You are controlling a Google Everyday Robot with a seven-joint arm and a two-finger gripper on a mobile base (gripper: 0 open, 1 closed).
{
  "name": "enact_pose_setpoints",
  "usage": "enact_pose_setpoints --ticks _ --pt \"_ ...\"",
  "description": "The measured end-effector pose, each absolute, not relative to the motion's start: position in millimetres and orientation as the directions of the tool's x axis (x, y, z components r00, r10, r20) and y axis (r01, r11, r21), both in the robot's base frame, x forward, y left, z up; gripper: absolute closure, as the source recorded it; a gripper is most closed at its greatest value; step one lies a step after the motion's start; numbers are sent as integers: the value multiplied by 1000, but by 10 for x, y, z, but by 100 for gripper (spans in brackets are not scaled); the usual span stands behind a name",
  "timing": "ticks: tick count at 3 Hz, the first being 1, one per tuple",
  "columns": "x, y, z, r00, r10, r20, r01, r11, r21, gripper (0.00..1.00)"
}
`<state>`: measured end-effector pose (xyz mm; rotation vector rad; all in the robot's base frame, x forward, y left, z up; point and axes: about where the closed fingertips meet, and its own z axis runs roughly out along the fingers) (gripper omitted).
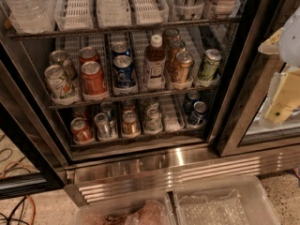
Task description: Pick green can from middle shelf of fridge
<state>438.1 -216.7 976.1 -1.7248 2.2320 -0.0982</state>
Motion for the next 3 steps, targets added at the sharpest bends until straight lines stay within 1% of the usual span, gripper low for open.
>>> enact_pose_setpoints --ticks 1,2,3 --pt "4384 -2163 9763 -221 -953 -208 -931 270 -247 0" --pt "4367 -2096 9488 -248 -934 -259 -927 306 -218 0" --pt "4313 -1963 9024 -310 -890 -334 -916 374 -144 0"
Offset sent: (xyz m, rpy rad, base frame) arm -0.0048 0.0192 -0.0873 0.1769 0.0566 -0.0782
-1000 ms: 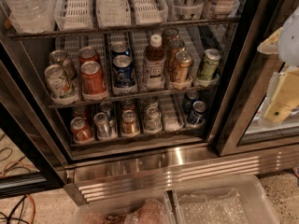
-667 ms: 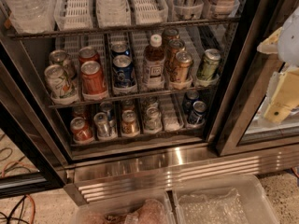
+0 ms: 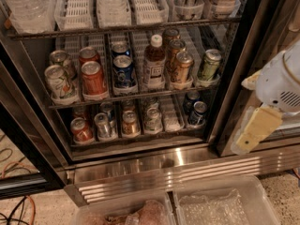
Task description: Pick green can from middle shelf of fridge
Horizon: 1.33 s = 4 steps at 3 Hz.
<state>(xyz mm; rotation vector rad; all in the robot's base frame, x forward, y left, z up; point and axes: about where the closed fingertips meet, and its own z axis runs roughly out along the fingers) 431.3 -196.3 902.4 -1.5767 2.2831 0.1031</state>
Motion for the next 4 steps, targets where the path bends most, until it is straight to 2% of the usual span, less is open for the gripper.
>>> enact_pose_setpoints --ticks 1,3,4 --pt "4345 -1743 8601 -377 -827 -418 -891 448 -81 0" --pt "4399 -1721 8607 -373 -820 -433 -883 457 -104 0" --pt "4483 -1699 8658 -390 -785 -481 -856 501 -123 0"
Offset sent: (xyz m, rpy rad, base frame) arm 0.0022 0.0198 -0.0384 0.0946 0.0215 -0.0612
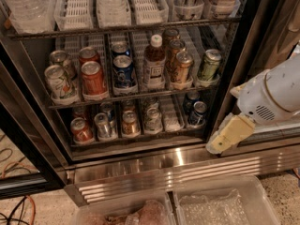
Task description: Pick green can from middle shelf of fridge
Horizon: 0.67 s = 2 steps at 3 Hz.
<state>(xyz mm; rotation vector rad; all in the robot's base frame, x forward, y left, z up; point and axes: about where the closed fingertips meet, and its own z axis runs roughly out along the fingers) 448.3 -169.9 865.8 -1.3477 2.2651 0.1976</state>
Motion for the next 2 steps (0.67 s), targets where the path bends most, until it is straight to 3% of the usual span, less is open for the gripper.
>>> enact_pose_setpoints --ticks 2 --pt "4900 -1660 8440 -497 -571 -654 -701 708 -86 0"
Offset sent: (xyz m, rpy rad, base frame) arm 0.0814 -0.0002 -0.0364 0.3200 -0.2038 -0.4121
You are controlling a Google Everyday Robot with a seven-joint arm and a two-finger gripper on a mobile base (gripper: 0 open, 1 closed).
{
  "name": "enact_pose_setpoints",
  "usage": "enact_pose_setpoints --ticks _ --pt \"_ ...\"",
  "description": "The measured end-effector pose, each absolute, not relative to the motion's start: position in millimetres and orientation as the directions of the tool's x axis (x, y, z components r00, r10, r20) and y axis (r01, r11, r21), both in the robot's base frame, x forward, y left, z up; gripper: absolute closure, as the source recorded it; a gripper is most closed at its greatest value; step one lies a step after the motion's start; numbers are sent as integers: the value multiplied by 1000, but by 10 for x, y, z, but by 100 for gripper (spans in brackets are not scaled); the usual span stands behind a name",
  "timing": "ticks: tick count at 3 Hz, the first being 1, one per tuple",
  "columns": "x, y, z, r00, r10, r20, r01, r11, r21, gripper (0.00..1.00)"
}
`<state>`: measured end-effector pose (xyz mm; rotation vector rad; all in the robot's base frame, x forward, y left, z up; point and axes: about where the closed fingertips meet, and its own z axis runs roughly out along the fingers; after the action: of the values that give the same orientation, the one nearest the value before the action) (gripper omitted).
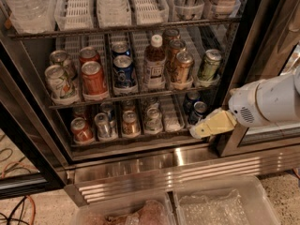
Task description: Pick green can from middle shelf of fridge
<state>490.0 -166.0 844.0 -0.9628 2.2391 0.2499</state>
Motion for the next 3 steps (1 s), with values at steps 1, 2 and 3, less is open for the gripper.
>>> enact_pose_setpoints --ticks 1,2,3 --pt "5071 -1570 8430 -490 -478 -729 -624 776 -89 0" --pt "5229 -1613 8571 -450 -459 -766 -589 798 -132 0" --pt "5129 -1598 8517 -472 -400 -785 -544 833 -97 0"
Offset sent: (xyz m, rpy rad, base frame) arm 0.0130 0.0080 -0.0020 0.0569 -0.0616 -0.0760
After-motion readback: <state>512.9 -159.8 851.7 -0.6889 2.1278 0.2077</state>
